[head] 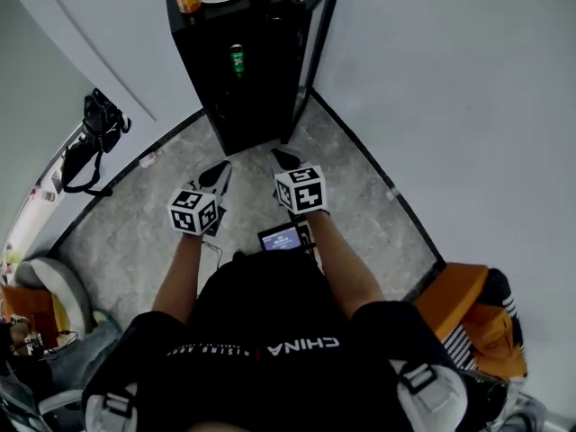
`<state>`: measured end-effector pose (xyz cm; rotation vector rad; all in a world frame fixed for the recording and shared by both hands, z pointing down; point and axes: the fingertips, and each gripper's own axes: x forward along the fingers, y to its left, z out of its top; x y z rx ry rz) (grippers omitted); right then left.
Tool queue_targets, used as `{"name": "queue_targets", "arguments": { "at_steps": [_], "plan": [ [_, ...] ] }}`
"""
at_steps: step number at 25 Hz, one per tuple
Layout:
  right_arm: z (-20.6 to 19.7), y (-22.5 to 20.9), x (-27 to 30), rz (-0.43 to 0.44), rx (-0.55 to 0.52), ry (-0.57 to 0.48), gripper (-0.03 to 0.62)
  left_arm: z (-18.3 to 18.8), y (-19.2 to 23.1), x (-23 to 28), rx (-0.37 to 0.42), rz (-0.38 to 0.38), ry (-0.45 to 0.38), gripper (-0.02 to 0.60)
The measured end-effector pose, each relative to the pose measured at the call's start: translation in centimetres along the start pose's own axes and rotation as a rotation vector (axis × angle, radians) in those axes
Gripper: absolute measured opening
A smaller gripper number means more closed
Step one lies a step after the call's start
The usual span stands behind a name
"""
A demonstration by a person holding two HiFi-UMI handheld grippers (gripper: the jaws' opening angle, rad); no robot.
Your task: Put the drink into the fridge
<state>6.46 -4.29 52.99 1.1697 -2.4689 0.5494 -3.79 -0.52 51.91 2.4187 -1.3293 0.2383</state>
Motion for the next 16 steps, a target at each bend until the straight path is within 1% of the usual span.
{"name": "queue_targets", "arguments": {
  "at_steps": [3, 6, 11, 16],
  "plan": [
    [0.0, -0.1, 0.0, 0.011, -0.006, 0.003, 0.015, -0.2, 0.1, 0.0, 0.019, 0.028, 0.012, 0.012],
    [0.0, -0.3, -0.2, 0.016, -0.006, 0.006, 0.015, -0.4, 0.0, 0.0, 0.027, 0.039, 0.014, 0.012],
    [0.2, -0.6, -0.6, 0.013, -0.006, 0.007, 0.015, 0.0, -0.8, 0.0, 0.026, 0.006, -0.008, 0.012],
    [0.0, -0.8, -0.6, 0.018, -0.008, 0.007, 0.015, -0.1, -1.3, 0.5, 0.019, -0.011, -0.005, 0.012]
  ]
}}
